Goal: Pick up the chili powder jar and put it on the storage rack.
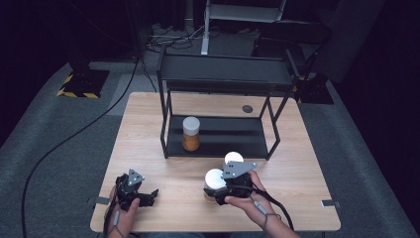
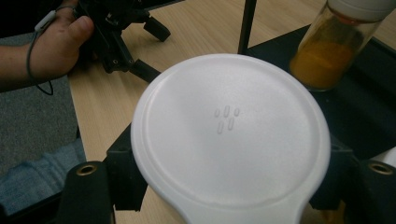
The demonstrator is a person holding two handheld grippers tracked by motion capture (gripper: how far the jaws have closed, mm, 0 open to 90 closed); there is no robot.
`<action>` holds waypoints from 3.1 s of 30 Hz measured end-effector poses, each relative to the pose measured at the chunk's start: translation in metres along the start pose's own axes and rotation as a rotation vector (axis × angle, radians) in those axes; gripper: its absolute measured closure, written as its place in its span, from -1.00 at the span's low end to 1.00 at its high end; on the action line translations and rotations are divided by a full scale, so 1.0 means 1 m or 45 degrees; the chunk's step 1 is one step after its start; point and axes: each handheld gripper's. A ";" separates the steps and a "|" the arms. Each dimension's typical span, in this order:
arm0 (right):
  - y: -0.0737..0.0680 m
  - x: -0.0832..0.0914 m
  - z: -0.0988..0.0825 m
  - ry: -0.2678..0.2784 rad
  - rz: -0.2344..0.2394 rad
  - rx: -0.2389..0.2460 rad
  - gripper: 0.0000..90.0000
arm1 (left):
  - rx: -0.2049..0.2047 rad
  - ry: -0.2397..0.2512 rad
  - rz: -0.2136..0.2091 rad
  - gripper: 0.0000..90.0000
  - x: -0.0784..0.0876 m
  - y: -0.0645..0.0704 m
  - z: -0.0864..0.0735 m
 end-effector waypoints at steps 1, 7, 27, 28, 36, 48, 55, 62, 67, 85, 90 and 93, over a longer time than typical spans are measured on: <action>0.000 0.001 0.001 0.001 -0.004 0.004 -0.31 | 0.000 0.000 0.001 -1.00 0.000 0.000 0.000; 0.004 0.006 0.010 0.013 -0.007 0.005 -0.31 | 0.000 -0.001 0.000 -1.00 0.000 0.000 0.000; 0.013 0.009 0.033 0.026 -0.002 0.005 -0.31 | -0.001 0.001 0.000 -1.00 0.000 0.000 0.000; 0.014 0.008 0.034 0.026 -0.003 0.005 -0.31 | -0.001 0.001 0.000 -1.00 0.000 0.000 0.000; 0.020 0.007 0.042 0.028 -0.015 0.008 -0.31 | -0.001 0.001 -0.001 -1.00 0.000 0.000 0.000; 0.031 0.007 0.051 0.031 -0.025 -0.006 -0.31 | -0.001 0.000 -0.001 -1.00 0.000 0.000 0.000; 0.038 0.006 0.056 0.037 -0.042 -0.003 -0.31 | 0.000 0.001 0.000 -1.00 0.000 0.000 0.000; 0.046 0.002 0.061 0.036 -0.047 -0.010 -0.31 | 0.000 0.000 0.000 -1.00 0.000 0.000 0.000; 0.052 -0.001 0.065 0.046 -0.050 -0.021 -0.31 | 0.000 0.000 0.000 -1.00 0.000 0.000 0.000; 0.074 -0.014 0.080 0.023 -0.079 -0.038 -0.31 | 0.000 0.000 0.000 -1.00 0.000 0.000 0.000; 0.083 -0.018 0.079 0.025 -0.092 -0.053 -0.31 | 0.000 0.000 0.001 -1.00 0.000 0.000 0.000; 0.089 -0.020 0.080 0.030 -0.098 -0.056 -0.31 | 0.001 0.000 0.001 -1.00 0.000 0.000 0.000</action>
Point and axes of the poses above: each handheld gripper's, and its own axes: x roughly backward along the jaws, z roughly out of its top, y roughly to its right, and after that the axes turned 2 degrees about z, right-handed
